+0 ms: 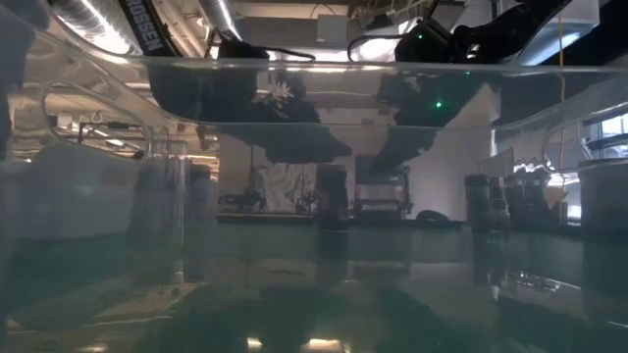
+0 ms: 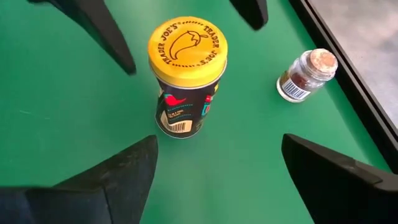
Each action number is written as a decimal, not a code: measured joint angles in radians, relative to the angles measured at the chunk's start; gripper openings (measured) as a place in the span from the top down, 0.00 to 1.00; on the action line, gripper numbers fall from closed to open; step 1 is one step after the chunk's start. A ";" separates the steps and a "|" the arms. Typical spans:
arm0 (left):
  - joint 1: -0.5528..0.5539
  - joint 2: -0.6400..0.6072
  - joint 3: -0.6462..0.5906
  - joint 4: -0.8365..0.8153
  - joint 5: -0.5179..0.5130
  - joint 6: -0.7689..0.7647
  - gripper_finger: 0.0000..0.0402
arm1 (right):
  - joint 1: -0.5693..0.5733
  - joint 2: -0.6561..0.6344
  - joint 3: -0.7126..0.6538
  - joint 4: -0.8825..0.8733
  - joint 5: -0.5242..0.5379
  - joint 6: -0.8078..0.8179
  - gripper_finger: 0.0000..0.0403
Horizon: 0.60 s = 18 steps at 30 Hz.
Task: Sort spices by type
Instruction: Put the yellow spice bottle into the top transparent bin
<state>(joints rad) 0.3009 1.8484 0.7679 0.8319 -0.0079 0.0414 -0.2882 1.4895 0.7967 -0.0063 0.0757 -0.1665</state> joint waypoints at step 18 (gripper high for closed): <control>0.006 0.115 0.014 0.092 0.001 0.015 0.14 | 0.000 0.000 0.000 0.008 0.000 0.000 0.16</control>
<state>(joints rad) 0.3073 1.9633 0.7822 0.9239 -0.0067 0.0567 -0.2882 1.4899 0.7967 0.0017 0.0757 -0.1665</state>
